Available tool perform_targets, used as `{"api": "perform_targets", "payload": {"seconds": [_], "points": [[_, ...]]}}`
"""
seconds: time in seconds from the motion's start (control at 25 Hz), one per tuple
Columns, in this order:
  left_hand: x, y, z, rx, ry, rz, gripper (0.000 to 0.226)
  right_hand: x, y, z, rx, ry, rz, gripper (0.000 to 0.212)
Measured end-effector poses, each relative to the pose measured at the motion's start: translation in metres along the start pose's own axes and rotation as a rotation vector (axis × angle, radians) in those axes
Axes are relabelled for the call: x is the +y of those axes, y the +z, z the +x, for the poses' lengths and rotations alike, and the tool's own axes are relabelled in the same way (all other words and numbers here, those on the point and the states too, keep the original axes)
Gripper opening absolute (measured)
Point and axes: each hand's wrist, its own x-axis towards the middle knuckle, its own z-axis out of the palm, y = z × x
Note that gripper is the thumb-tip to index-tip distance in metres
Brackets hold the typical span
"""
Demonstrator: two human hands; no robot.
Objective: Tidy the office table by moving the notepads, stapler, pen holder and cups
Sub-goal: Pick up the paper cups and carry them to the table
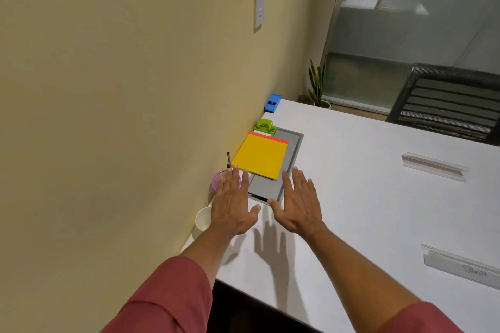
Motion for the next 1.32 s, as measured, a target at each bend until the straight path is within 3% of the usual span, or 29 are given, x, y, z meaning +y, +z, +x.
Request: {"api": "perform_targets", "payload": {"seconds": [0.16,0.56,0.84,1.32], "points": [[-0.01,0.006,-0.049,0.049,-0.072,-0.039,0.097,-0.025,0.006,-0.028,-0.025,-0.068,0.025,0.084],[-0.055,0.026,-0.106,-0.009,-0.342,-0.187,0.102,-0.089,0.035,-0.052,-0.114,-0.098,0.165,0.079],[-0.082,0.046,-0.099,-0.052,-0.406,-0.329,0.096,-0.128,0.063,-0.029,-0.257,0.09,0.401,0.053],[-0.102,0.062,-0.081,-0.133,-0.377,-0.473,0.091,-0.155,0.088,0.001,-0.198,0.457,0.551,0.033]]}}
